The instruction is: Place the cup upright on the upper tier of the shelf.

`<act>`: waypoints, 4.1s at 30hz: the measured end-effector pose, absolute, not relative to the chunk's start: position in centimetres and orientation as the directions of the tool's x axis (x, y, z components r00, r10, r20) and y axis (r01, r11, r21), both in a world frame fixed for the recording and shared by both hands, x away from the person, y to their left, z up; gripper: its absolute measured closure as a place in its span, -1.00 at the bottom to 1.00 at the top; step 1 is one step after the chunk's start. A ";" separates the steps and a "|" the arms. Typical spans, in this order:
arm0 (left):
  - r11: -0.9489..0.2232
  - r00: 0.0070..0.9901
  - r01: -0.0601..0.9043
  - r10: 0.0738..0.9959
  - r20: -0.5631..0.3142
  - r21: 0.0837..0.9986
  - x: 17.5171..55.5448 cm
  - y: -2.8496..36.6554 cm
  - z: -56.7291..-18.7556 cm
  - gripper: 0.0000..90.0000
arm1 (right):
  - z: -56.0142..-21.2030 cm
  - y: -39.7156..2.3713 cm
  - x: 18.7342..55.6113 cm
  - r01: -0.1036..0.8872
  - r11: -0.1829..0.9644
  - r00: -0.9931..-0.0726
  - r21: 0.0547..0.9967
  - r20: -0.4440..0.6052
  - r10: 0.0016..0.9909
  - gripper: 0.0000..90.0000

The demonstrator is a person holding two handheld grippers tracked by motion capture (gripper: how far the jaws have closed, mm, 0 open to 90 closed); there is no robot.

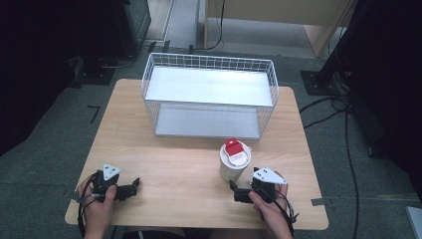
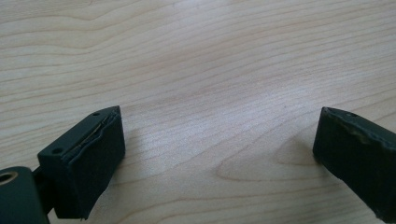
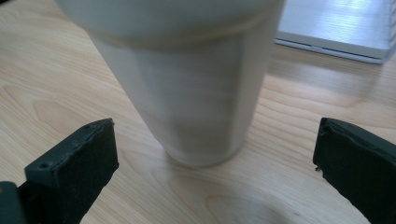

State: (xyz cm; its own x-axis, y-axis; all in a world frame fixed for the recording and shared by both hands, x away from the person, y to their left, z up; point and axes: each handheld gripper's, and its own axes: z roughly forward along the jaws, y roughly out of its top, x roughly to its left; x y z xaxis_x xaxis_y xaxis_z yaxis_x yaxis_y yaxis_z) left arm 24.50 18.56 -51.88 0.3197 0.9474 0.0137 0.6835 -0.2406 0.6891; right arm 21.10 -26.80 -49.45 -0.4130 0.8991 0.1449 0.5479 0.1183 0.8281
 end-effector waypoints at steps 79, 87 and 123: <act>-0.240 0.320 0.684 0.947 0.013 0.689 24.5 18.6 -51.9 -0.94 | -40.9 -20.5 25.7 0.070 -0.138 -0.308 0.988 0.153 0.939 -0.83; -0.239 0.318 0.685 0.948 0.013 0.689 24.5 18.5 -51.9 -0.94 | -39.2 -20.0 27.0 0.037 -0.129 -0.310 0.991 0.134 0.941 -0.83; -0.242 0.320 0.684 0.947 0.015 0.688 24.6 18.5 -51.9 -0.94 | -31.5 -18.1 36.2 -0.050 -0.111 -0.281 0.993 0.092 0.955 -0.83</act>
